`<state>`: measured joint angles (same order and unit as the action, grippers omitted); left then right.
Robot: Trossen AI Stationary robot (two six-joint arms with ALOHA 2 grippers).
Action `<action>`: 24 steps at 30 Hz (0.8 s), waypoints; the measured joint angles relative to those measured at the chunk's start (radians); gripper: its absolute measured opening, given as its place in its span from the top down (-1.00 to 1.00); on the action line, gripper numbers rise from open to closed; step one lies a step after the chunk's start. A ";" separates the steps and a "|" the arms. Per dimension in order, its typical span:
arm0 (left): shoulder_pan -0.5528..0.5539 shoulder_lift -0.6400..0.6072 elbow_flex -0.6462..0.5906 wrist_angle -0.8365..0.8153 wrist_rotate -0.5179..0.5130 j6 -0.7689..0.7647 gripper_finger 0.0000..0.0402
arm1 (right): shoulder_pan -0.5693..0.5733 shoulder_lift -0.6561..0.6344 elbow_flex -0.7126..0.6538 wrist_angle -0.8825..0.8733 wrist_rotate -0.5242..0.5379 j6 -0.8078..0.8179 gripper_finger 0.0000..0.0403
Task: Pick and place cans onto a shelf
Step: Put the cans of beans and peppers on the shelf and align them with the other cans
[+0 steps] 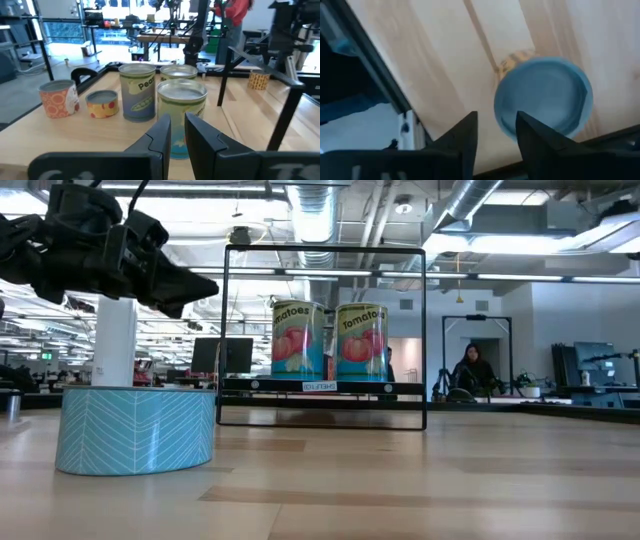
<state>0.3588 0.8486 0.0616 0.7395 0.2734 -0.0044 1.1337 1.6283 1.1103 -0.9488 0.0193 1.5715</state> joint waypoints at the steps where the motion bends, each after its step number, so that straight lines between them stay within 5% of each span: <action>1: 0.000 0.000 0.000 -0.006 -0.008 0.000 0.78 | 0.000 0.010 0.000 0.002 0.001 -0.009 0.22; 7: 0.000 0.000 0.000 -0.020 -0.038 -0.011 0.78 | -0.013 0.064 0.003 -0.009 0.002 -0.075 0.26; 16: 0.001 0.000 0.001 -0.024 -0.157 -0.068 0.78 | -0.150 0.044 0.007 -0.021 0.015 -0.331 0.93; 24: 0.027 0.000 0.042 -0.053 -0.127 -0.087 0.78 | -0.371 -0.141 0.084 -0.044 0.066 -0.575 0.95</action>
<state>0.3855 0.8482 0.1039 0.6862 0.1467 -0.0917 0.7626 1.4878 1.1938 -0.9927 0.0850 0.9964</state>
